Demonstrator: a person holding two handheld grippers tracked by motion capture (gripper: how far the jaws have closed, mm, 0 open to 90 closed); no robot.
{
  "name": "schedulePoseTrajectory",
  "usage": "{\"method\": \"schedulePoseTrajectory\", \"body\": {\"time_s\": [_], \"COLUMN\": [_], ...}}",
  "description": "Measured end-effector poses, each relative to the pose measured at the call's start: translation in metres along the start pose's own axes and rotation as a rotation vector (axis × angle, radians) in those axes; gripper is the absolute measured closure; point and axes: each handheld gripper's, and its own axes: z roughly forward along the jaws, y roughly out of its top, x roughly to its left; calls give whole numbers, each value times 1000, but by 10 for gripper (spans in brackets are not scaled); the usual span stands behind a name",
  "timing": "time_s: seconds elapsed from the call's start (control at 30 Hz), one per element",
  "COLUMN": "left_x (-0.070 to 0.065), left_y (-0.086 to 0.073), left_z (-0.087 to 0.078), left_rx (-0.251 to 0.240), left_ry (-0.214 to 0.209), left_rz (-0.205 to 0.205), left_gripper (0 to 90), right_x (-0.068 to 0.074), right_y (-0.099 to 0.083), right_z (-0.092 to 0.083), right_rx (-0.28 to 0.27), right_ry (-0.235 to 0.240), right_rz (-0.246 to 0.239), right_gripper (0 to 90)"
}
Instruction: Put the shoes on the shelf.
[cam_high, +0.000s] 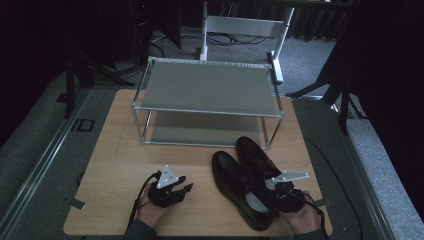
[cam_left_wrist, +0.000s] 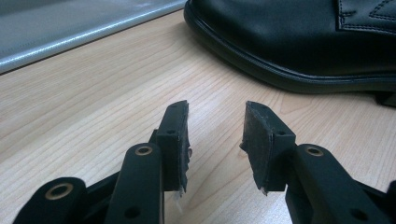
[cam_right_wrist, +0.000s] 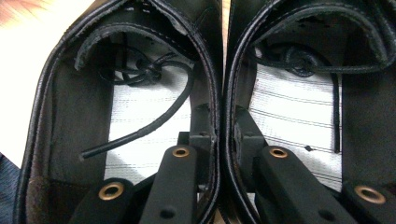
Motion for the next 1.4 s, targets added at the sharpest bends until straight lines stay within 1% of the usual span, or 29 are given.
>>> {"method": "schedulePoseTrajectory", "body": {"time_s": [0.1, 0.23, 0.3, 0.37, 0.4, 0.47, 0.63, 0.73, 0.9, 1.07, 1.27, 1.4], "left_x": [0, 1, 1, 1, 1, 1, 2, 1, 2, 2, 2, 2], "left_y": [0, 0, 0, 0, 0, 0, 0, 0, 0, 0, 0, 0], "left_z": [0, -1, -2, -2, -2, -2, -2, -2, -2, -2, -2, -2], "left_rx": [0, -4, -5, -6, -6, -6, -5, -4, -5, -5, -5, -4], "left_ry": [0, 2, 3, 4, 4, 5, 5, 6, 5, 7, 6, 6], "left_rz": [2, -1, -1, -1, -1, -2, -3, -2, -3, -4, -4, -4], "left_gripper": [616, 616, 615, 616, 616, 616, 616, 616, 616, 616, 616, 616], "right_x": [1, 5, 6, 7, 7, 8, 8, 8, 6, 6, 3, 3], "right_y": [1, 4, 8, 12, 12, 19, 27, 32, 38, 43, 50, 55], "right_z": [0, -3, -5, -6, -6, -7, -6, -5, -1, 1, 3, 5], "right_rx": [3, -22, -33, -42, -42, -52, -69, -72, -78, -82, -99, -97], "right_ry": [21, 38, 53, 56, 56, 48, 48, 40, 42, 29, 24, 17], "right_rz": [10, 13, 23, 28, 28, 29, 51, 55, 69, 74, 92, 98], "right_gripper": [819, 819, 818, 817, 817, 817, 816, 816, 816, 816, 816, 816]}}
